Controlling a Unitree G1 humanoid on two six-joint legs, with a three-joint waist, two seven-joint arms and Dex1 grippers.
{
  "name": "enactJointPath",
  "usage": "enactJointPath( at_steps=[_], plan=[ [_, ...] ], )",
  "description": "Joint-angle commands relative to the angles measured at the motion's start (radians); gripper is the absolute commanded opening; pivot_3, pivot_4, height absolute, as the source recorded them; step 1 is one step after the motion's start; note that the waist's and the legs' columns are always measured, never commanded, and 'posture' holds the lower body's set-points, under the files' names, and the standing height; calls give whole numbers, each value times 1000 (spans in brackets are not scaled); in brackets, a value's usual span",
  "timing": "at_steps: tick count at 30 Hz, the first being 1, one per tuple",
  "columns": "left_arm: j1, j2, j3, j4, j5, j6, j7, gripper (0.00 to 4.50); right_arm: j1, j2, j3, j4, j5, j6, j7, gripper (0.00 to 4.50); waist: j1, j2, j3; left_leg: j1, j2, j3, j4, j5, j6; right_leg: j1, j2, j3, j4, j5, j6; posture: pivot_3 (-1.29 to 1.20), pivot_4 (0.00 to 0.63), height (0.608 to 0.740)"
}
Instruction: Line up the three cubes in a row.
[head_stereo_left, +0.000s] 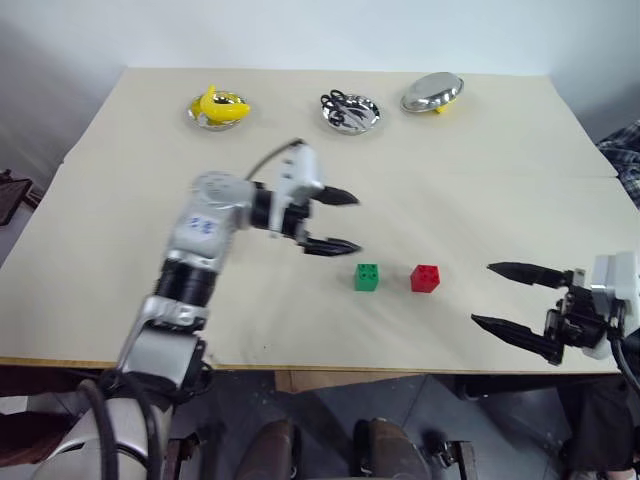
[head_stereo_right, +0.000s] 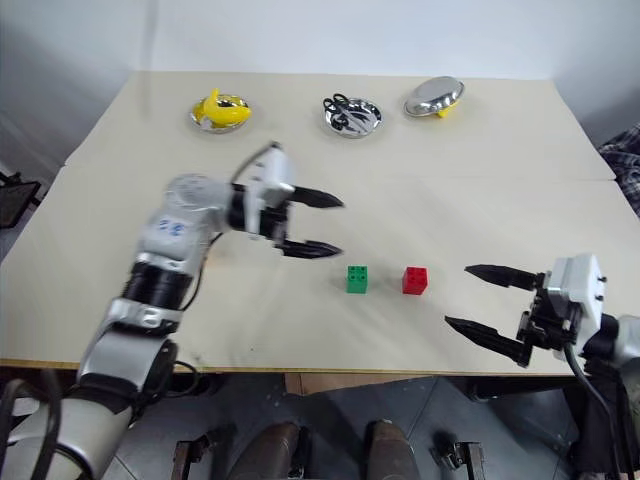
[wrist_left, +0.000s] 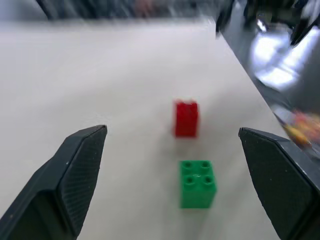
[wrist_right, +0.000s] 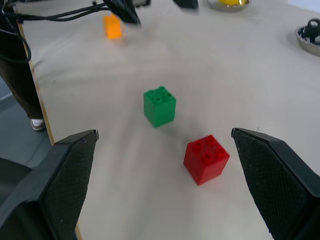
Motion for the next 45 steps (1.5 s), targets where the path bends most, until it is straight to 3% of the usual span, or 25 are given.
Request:
enactJointPath(
  at_steps=[1,6,10,14,18,24,32,37,45],
  plan=[
    [173,85,155,-180,-76,-12,68,4487,-65,10,54,4,7,-15,19,4500,-5,0,0,0,1,0,0,0,0,0,0,1,0,0,0,0,150,740],
    [470,130,381,-391,-125,25,263,4487,-142,31,131,22,-25,-71,54,4500,0,0,0,0,-1,-3,1,0,0,1,-1,2,-3,1,-1,0,150,740],
    [870,76,714,-524,-164,52,426,4487,-231,52,201,52,-59,-154,118,4500,-8,-1,0,0,0,-3,0,-1,-1,1,-1,3,-4,2,-1,0,150,740],
    [1104,32,822,-489,-180,20,458,4487,-267,65,222,73,-67,-204,153,4500,5,-1,0,3,2,-2,-3,-1,-2,3,-1,3,-10,1,-2,0,150,740],
    [1229,-6,829,-454,-187,-26,463,4487,-268,85,206,96,-57,-277,198,4500,24,-1,0,7,2,-5,-3,-1,-2,13,-1,2,-20,2,-3,0,150,740],
    [1224,-14,762,-470,-207,-33,494,4487,-218,-21,134,168,-15,-217,287,4500,29,-1,0,7,1,-9,-3,-2,-1,15,-1,2,-23,3,-5,0,150,740],
    [1134,24,637,-505,-215,28,550,4487,-198,-50,86,229,-32,-237,304,4500,10,-1,-1,8,3,-8,-5,-2,-2,14,0,1,-21,3,-5,0,150,740],
    [935,57,476,-585,-161,216,740,4487,-179,-65,68,255,-51,-241,301,4500,23,-1,-1,8,2,-9,-4,-2,-2,14,0,1,-20,3,-5,0,150,740],
    [698,59,328,-610,-121,538,974,4487,-131,-44,68,175,-36,-216,265,4500,10,0,-1,7,2,-9,-5,-2,-2,13,2,0,-18,4,-4,0,150,740]
  ],
)
